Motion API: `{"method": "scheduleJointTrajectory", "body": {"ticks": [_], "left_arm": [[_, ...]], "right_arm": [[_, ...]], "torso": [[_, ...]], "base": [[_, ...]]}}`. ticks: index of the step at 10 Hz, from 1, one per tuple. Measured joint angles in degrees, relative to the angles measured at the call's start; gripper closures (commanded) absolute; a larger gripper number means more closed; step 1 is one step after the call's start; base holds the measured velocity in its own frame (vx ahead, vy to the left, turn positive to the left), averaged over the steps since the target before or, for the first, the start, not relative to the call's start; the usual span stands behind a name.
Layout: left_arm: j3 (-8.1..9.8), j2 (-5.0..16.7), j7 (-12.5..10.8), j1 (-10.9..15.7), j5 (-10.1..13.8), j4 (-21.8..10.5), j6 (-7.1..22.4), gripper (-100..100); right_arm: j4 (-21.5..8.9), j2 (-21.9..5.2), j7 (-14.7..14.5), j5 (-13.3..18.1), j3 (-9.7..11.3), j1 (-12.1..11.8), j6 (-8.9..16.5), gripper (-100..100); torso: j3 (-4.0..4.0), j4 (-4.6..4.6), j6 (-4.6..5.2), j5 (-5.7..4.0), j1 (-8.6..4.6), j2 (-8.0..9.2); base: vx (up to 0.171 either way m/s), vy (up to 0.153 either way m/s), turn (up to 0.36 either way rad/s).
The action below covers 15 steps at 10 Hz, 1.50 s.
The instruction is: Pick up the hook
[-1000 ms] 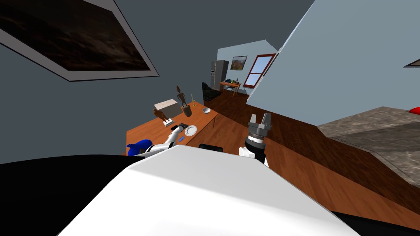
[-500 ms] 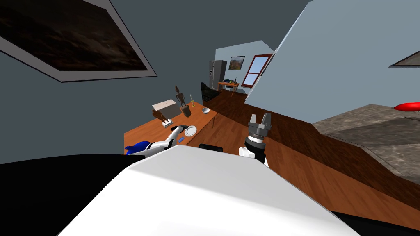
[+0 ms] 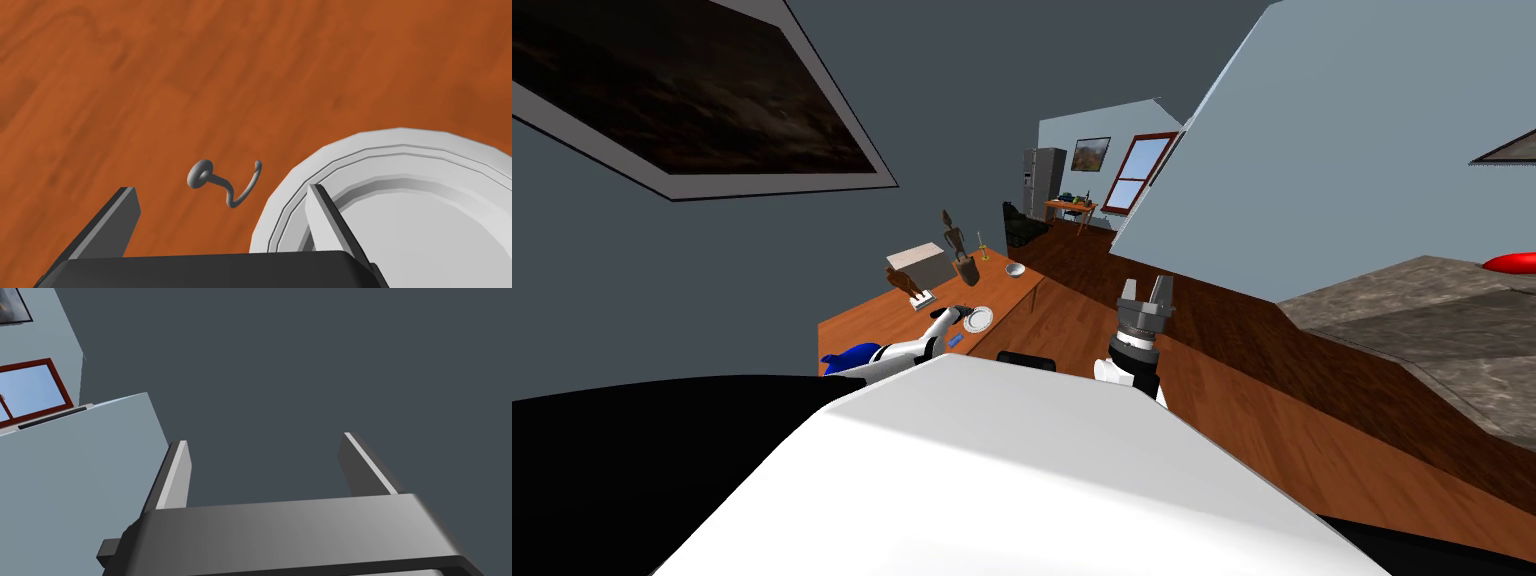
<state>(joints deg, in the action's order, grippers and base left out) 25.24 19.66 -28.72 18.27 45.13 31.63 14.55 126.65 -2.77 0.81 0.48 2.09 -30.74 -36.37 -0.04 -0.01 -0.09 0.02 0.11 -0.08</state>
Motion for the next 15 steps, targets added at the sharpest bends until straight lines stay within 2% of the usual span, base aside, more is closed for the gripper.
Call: {"method": "scheduleJointTrajectory", "body": {"ticks": [1, 2, 3, 5, 6, 8, 9, 11, 13, 14, 15], "left_arm": [[-0.96, -0.67, 3.47, 1.23, 4.09, -2.66, -1.49, -100], [0.32, -2.14, 2.89, 0.51, 2.51, -0.85, -1.16, -100], [1.14, -2.72, 0.93, 0.41, 0.48, 0.48, -0.41, -100], [1.36, -2.78, 0.02, 0.43, -2.69, 1.03, -0.01, -100], [0.86, -2.85, 1.61, 1.57, -1.38, -0.75, -0.65, -100], [4.11, -6.63, -2.12, -0.25, -10.2, 5.1, 1.4, -100], [3.94, -7.05, -1.55, 0.24, -10.12, 4.54, 1.15, -100], [3.0, -7.02, 0.89, 2.09, -8.02, 1.08, -0.64, -100], [4.13, -9.3, 0.79, 2.33, -10.6, 1.99, -0.79, -100], [5.26, -10.52, 0.04, 2.01, -13.4, 3.6, -0.15, -100], [4.92, -10.67, 0.62, 3.62, -13.15, 1.23, -0.92, -100]], "right_arm": [[0.0, 0.0, 0.0, 0.0, 0.0, 0.0, 0.0, 0], [0.0, 0.0, 0.0, 0.0, 0.0, 0.01, 0.0, 0], [0.0, 0.0, 0.0, 0.0, 0.01, 0.01, 0.0, 0], [0.0, 0.0, 0.0, 0.0, 0.01, 0.01, 0.0, 0], [0.0, 0.0, 0.0, 0.0, 0.0, 0.0, 0.0, 0], [0.0, 0.0, 0.0, 0.0, 0.0, 0.0, 0.0, 0], [0.0, 0.0, 0.0, 0.0, 0.0, 0.01, 0.0, 0], [0.0, 0.0, 0.0, 0.0, 0.0, 0.0, 0.0, 0], [0.0, 0.0, 0.0, 0.0, 0.0, 0.0, 0.0, 0], [0.0, 0.0, 0.0, 0.0, 0.01, 0.01, 0.0, 0], [0.0, 0.0, 0.0, 0.0, 0.0, 0.01, 0.0, 0]], "torso": [[-0.05, -0.02, 0.01, 0.03, 0.12, -0.08], [-0.05, -0.02, 0.03, 0.03, 0.07, -0.08], [-0.03, -0.01, 0.05, 0.0, -0.03, -0.05], [0.02, 0.01, 0.04, -0.03, -0.14, 0.05], [-0.01, 0.0, 0.01, -0.01, -0.03, -0.02], [-0.02, -0.01, 0.01, 0.01, 0.06, -0.04], [-0.03, -0.01, 0.04, 0.01, 0.03, -0.04], [-0.03, -0.01, 0.01, 0.0, -0.01, -0.04], [-0.04, -0.01, 0.02, 0.01, 0.02, -0.06], [-0.03, -0.01, 0.04, 0.0, 0.0, -0.04], [-0.06, -0.02, 0.04, 0.02, 0.07, -0.1]], "base": [[0.038, 0.053, 0.06], [0.022, 0.02, -0.016], [0.007, 0.0, -0.011], [0.01, 0.011, 0.086], [0.025, 0.032, 0.083], [0.027, 0.048, 0.111], [0.013, 0.012, -0.019], [0.026, 0.031, 0.115], [0.03, 0.038, 0.123], [0.029, 0.049, 0.168], [0.032, 0.036, 0.051]]}}
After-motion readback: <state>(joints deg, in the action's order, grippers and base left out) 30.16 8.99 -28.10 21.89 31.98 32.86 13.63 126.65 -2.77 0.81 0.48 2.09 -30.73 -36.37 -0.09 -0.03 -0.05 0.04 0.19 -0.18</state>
